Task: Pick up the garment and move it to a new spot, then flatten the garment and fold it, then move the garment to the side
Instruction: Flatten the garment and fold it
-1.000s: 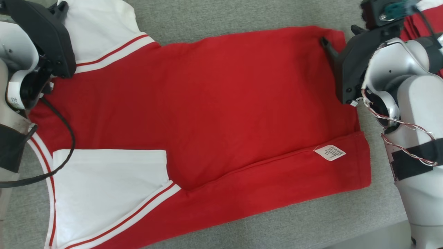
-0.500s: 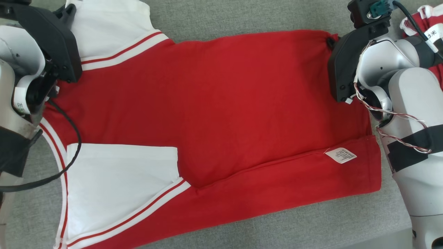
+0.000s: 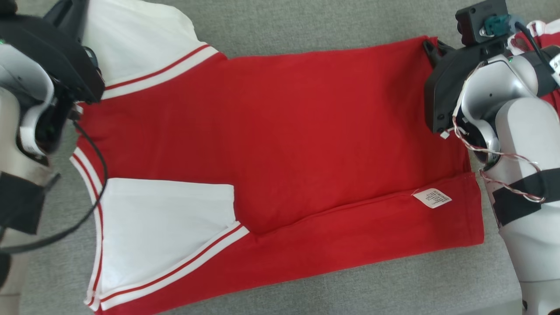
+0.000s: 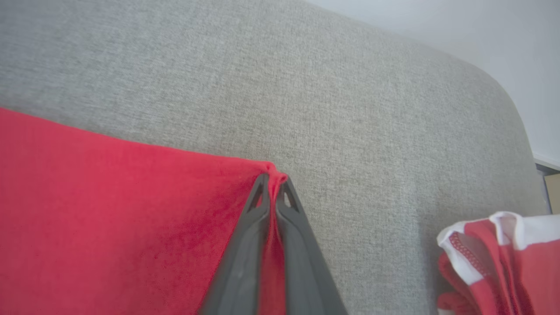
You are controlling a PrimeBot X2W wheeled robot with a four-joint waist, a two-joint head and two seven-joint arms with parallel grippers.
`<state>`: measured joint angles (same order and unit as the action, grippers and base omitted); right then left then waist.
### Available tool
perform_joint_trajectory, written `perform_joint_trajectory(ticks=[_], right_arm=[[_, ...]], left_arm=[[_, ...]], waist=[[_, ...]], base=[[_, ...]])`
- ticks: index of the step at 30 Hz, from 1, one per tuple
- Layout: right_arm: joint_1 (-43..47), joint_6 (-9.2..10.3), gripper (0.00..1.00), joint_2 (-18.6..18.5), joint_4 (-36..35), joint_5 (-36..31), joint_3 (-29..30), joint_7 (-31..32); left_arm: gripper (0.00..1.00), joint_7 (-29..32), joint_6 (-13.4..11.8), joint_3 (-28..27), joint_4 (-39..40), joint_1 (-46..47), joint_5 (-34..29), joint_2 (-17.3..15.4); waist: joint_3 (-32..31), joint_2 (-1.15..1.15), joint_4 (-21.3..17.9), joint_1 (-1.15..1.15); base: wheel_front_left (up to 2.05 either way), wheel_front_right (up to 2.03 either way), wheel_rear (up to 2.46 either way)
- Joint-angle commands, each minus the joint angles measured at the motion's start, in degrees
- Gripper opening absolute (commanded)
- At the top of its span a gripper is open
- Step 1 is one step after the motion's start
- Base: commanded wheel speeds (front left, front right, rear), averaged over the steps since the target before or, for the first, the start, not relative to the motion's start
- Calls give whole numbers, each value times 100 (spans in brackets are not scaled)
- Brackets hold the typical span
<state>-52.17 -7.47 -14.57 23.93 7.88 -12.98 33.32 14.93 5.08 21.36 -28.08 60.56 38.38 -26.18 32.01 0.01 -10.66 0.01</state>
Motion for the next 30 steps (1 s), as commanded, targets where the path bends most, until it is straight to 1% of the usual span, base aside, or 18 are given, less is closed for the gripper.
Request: perform_joint_trajectory(ticks=[1, 5, 8, 12, 14, 17, 21, 24, 30], right_arm=[[113, -1, 0, 15, 1, -39, 24, -156], [358, -1, 0, -116, -21, -62, 5, -466], [579, -1, 0, -280, -109, -222, -102, -702], [927, -1, 0, -391, -144, -397, -168, -1036], [1116, -1, 0, -456, -140, -552, -230, -1200], [1487, -1, 0, -527, -42, -756, -282, -1412], [1776, -1, 0, -590, 100, -871, -245, -1645], [1969, -1, 0, -640, 190, -946, -250, -1789], [2287, -1, 0, -763, 332, -938, -252, -1775]], left_arm=[[0, -200, 41, -74, 72, -166, 89, 55], [0, -688, 116, -47, 341, -615, 270, 224], [0, -1104, 146, -20, 633, -1019, 309, 340], [0, -1676, 170, -33, 1008, -1684, 390, 484], [0, -1933, 119, -70, 1216, -2092, 460, 558], [0, -2304, -7, -30, 1596, -2809, 401, 637], [0, -2421, -190, -29, 1918, -3437, 602, 807], [0, -2460, -291, 23, 2118, -3801, 637, 904], [0, -2481, -426, 92, 2278, -4361, 766, 991]], waist=[[-117, -1, 96, -1], [-363, -1, 292, -1], [-562, -1, 408, -1], [-845, -1, 526, -1], [-1008, -1, 558, -1], [-1317, -1, 623, -1], [-1559, -1, 718, -1], [-1679, -1, 802, -1], [-1817, -1, 939, -1]], base=[[0, 0, 0], [0, 0, 0], [0, 0, 0], [0, 0, 0], [0, 0, 0], [0, 0, 0], [0, 0, 0], [0, 0, 0], [0, 0, 0]])
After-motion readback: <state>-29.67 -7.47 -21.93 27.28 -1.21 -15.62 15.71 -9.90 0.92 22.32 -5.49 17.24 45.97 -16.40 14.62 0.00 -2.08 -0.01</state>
